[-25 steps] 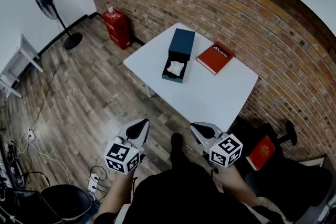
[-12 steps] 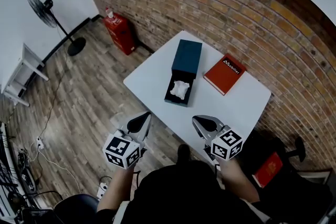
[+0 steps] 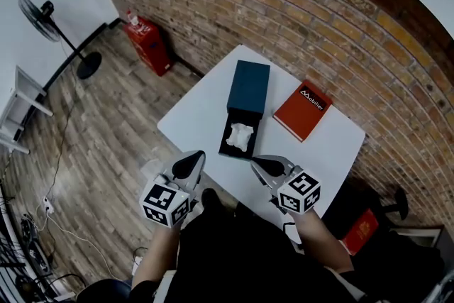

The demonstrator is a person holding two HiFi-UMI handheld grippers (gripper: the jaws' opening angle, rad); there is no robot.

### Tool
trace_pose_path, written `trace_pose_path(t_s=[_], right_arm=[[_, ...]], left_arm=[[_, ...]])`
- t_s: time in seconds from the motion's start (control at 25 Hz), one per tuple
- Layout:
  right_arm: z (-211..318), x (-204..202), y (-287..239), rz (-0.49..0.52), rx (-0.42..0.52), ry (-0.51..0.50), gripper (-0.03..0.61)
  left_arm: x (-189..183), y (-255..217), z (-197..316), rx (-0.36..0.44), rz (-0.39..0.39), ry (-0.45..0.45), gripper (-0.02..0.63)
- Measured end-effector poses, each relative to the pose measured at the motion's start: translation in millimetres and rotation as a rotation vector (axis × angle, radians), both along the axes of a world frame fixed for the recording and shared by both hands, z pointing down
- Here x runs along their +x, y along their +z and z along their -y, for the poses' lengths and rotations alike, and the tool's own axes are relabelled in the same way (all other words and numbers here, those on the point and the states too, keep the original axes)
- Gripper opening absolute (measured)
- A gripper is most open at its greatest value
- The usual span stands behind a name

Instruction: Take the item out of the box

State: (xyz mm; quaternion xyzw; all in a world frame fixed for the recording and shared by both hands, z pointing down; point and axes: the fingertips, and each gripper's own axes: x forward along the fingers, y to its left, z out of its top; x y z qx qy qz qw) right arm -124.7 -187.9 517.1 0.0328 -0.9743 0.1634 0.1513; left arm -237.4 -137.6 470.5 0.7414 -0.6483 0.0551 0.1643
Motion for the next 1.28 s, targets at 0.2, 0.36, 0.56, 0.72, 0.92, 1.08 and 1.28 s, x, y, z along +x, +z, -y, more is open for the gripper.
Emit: trace_pose_path(t_s=[0.2,0.36,0.56,0.72,0.92,1.08,1.28], right_arm=[[12.9,-30.2,5.4,-0.037,-0.019,0.07,0.0],[23.1,-60.7,9.4,-0.069,-0.01,0.131,0.0],[10.3,-93.5,8.6,-0.074,0.007,0.176,0.0],[3.9,-88.6,28.2,-0.136,-0.018,0.21,0.0],[19.0,-73.7,49.6,-0.201,-0.028,0.275,0.002],[34.7,-73.7,64.3,-0.237,-0.019,0.273,0.002],[52.9,-84.3,84.0,-0.309,0.014,0.208,0.002]], left_arm=[[-37.1,5.8,26.7,-0.001,-0.03,0.07,0.006],[-61.2,10.1,40.5,0.01,-0.047,0.154,0.006],[-80.3,32.5,50.0,-0.014,-0.057,0.249,0.006],[-78.0,36.3,58.2,-0.01,-0.083,0.301,0.006],[-71.1,51.5,69.9,-0.037,-0.097,0.352,0.006],[-68.1,55.2,81.0,-0.059,-0.073,0.387,0.006],[-72.7,50.9,95.5,-0.086,-0.053,0.393,0.006]])
